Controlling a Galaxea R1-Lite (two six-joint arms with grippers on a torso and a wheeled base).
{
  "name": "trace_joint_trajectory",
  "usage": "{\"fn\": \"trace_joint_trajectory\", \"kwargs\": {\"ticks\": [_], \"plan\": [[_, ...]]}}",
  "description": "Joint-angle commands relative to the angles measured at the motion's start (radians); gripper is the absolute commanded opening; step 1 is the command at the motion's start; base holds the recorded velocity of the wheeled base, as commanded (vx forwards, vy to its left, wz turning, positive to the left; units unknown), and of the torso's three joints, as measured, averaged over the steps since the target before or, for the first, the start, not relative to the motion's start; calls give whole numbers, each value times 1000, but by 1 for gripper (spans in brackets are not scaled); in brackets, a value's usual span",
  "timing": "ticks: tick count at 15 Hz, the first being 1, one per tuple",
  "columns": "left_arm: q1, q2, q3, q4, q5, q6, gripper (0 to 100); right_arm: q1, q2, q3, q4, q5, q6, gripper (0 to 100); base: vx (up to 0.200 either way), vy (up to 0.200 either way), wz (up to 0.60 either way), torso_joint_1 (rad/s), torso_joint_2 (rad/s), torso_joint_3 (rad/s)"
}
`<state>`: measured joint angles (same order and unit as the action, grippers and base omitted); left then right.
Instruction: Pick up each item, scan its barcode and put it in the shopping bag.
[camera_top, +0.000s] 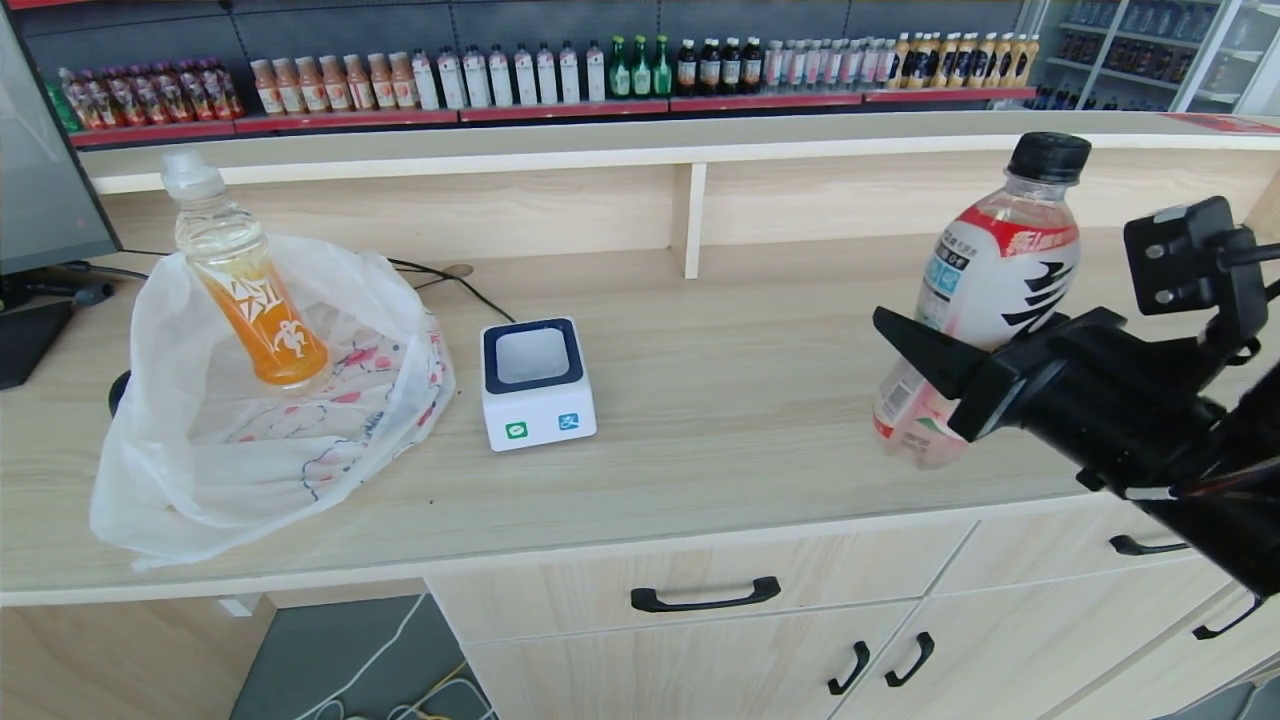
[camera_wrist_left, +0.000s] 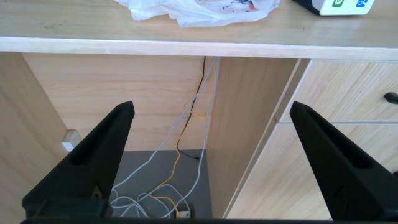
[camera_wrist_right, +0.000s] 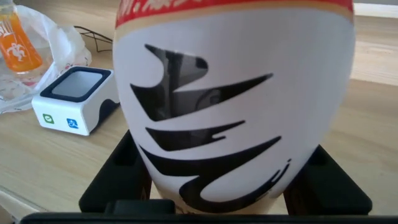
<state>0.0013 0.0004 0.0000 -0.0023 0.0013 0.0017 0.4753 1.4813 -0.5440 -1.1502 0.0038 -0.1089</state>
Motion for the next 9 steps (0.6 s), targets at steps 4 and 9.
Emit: {"fn": "trace_joint_trajectory", "kwargs": {"ticks": [4,9], "plan": [[0,0,0,-1,0,0,100,20,-119,82,0,30,-9,0,0,0,0,0,0,0],[0,0,0,1,0,0,100,16,-61,47,-3,286,121,0,0,0,0,0,0,0]]}}
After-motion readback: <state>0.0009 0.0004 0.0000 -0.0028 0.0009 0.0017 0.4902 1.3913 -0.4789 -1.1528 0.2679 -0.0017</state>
